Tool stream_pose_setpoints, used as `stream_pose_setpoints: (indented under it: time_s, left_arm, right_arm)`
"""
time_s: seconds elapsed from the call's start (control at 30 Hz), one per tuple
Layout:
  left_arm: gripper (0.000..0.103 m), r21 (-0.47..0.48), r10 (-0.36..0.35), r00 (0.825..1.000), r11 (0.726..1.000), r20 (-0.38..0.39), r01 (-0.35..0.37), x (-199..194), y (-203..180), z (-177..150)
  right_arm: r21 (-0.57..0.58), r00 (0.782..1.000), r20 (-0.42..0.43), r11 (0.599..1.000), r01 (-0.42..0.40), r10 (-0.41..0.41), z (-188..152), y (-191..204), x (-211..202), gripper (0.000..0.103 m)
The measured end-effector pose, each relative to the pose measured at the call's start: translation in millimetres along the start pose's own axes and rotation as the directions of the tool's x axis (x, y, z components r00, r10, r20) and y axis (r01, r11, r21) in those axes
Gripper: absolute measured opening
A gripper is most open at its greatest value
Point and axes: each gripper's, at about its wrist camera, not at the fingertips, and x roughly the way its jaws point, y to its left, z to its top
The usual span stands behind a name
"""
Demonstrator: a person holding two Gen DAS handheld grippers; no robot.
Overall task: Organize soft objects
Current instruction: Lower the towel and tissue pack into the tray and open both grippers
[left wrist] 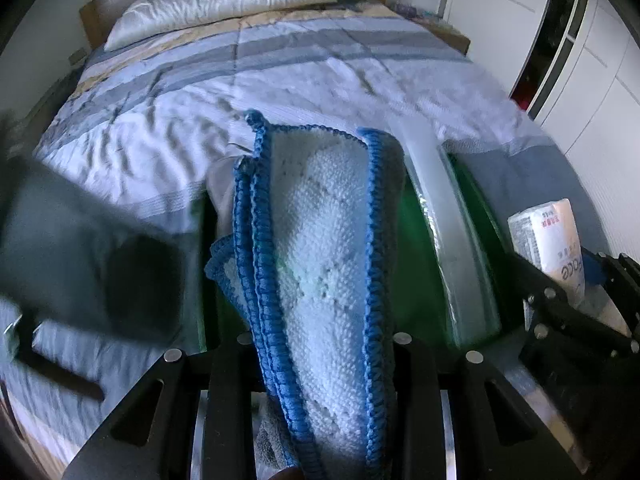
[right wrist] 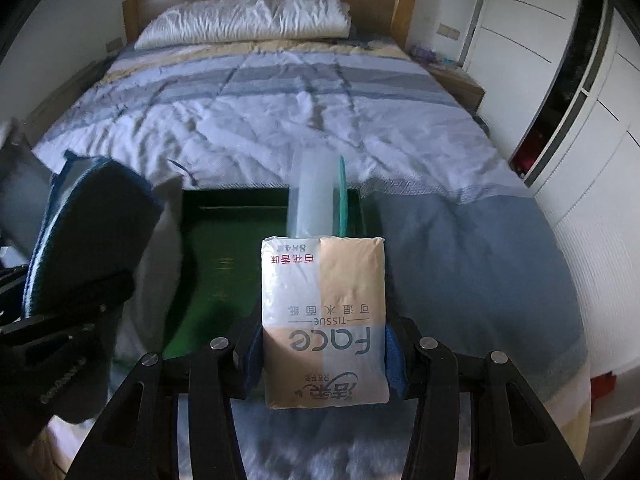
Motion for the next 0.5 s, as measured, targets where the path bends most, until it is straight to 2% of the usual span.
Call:
stream_pose_setpoints:
  time_s: [0.27,0.33,0.43,0.5]
  left_arm:
    - [0.032,0.051,0.076,0.996,0.996,-0.037,-0.074,50,-10,5]
    - [0.040,0.060,0.085,0.996,0.995,-0.035,-0.083,53,-11,4]
    - [0.065,0.069,0.125,0.992,0.990,-0.007,-0.124,55,-14,5]
    - [0.074,0.055,0.126,0.992,0.991,-0.001,-0.126,54,-9,6]
  right_arm:
    - [-0.025,0.999,-0.048,1.000,-0.004,0.003,18,5,69,0.049]
    - [-0.025,0.998,-0.055,1.000,-0.015,0.014,21,9,79,0.050]
    - [-0.025,0.999,-0.051,0.999,-0.020,0.019,25,10,88,0.053]
    - [-0.016,0.999,-0.049,1.000,-0.018,0.017,26,7,90,0.053]
